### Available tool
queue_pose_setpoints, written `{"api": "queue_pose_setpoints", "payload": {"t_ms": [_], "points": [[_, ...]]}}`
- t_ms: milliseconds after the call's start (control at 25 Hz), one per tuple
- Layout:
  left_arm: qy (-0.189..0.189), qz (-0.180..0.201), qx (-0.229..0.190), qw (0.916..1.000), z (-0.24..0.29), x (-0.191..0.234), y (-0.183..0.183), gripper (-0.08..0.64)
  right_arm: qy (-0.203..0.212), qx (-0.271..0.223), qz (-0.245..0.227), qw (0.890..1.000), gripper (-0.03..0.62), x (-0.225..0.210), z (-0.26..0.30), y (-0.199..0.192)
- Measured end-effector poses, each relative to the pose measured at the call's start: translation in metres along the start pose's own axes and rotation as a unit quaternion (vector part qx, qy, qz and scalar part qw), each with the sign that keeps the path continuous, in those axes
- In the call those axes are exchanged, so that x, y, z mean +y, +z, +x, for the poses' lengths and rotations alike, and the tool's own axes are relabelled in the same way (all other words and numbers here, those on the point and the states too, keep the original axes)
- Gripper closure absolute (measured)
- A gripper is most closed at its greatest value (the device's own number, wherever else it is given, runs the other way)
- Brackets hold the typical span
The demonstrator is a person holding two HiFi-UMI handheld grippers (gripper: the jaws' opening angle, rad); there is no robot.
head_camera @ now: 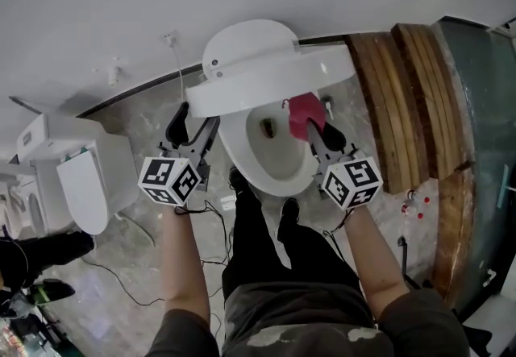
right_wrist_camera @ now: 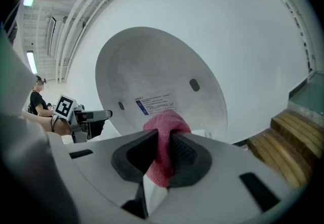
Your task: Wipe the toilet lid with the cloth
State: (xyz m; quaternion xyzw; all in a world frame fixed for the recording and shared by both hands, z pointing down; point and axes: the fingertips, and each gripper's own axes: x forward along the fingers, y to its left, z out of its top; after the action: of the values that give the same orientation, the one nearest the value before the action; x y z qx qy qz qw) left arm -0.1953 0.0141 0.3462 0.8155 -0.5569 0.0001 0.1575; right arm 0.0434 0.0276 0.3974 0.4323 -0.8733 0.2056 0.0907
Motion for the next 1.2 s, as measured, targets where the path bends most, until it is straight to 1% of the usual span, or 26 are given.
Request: {"api": "queue_pose_setpoints", "payload": {"t_ms": [120, 240, 360, 440, 520, 600, 640, 720, 800, 880, 960, 1080, 1200], "points": [[0.011, -0.009, -0.013, 0.9998, -0.017, -0.017, 0.005, 0.230, -0.022, -0.002, 0.006, 1.000, 0.543, -0.015, -0.021, 0.001], [0.022, -0.015, -0.028, 0.9993, -0.038, -0.031, 0.019, 0.230, -0.051, -0.015, 0.012, 0.998, 0.543, -0.033, -0.045, 0.017], [0.026, -0.017, -0.053, 0.9981, -0.056, -0.045, 0.048, 0.230, -0.072, -0.041, 0.006, 0.997, 0.543, -0.049, -0.071, 0.053], [0.020, -0.016, -0.070, 0.9972, -0.066, -0.052, 0.069, 0.230, -0.083, -0.064, -0.007, 0.995, 0.543, -0.056, -0.086, 0.082], [0.012, -0.011, -0.079, 0.9968, -0.073, -0.057, 0.088, 0.232, -0.091, -0.083, -0.018, 0.992, 0.543, -0.059, -0.095, 0.109], [0.004, -0.007, -0.079, 0.9969, -0.073, -0.059, 0.102, 0.233, -0.092, -0.097, -0.030, 0.990, 0.543, -0.058, -0.099, 0.134], [-0.002, -0.006, -0.077, 0.9970, -0.071, -0.060, 0.107, 0.244, -0.091, -0.104, -0.036, 0.990, 0.543, -0.055, -0.098, 0.146], [-0.018, -0.001, -0.074, 0.9971, -0.064, -0.062, 0.119, 0.289, -0.087, -0.118, -0.050, 0.988, 0.543, -0.046, -0.094, 0.172], [-0.033, 0.008, -0.073, 0.9967, -0.054, -0.064, 0.129, 0.313, -0.080, -0.132, -0.059, 0.986, 0.543, -0.035, -0.085, 0.196], [-0.038, 0.015, -0.069, 0.9967, -0.043, -0.064, 0.136, 0.339, -0.072, -0.140, -0.061, 0.986, 0.543, -0.023, -0.070, 0.212], [-0.034, 0.017, -0.063, 0.9973, -0.031, -0.061, 0.140, 0.360, -0.065, -0.139, -0.063, 0.986, 0.543, -0.012, -0.057, 0.220], [-0.029, 0.006, -0.057, 0.9979, -0.014, -0.055, 0.142, 0.405, -0.054, -0.129, -0.068, 0.988, 0.543, 0.000, -0.038, 0.222], [-0.026, -0.005, -0.046, 0.9986, 0.000, -0.055, 0.136, 0.506, -0.046, -0.114, -0.076, 0.989, 0.543, 0.006, -0.028, 0.212]]}}
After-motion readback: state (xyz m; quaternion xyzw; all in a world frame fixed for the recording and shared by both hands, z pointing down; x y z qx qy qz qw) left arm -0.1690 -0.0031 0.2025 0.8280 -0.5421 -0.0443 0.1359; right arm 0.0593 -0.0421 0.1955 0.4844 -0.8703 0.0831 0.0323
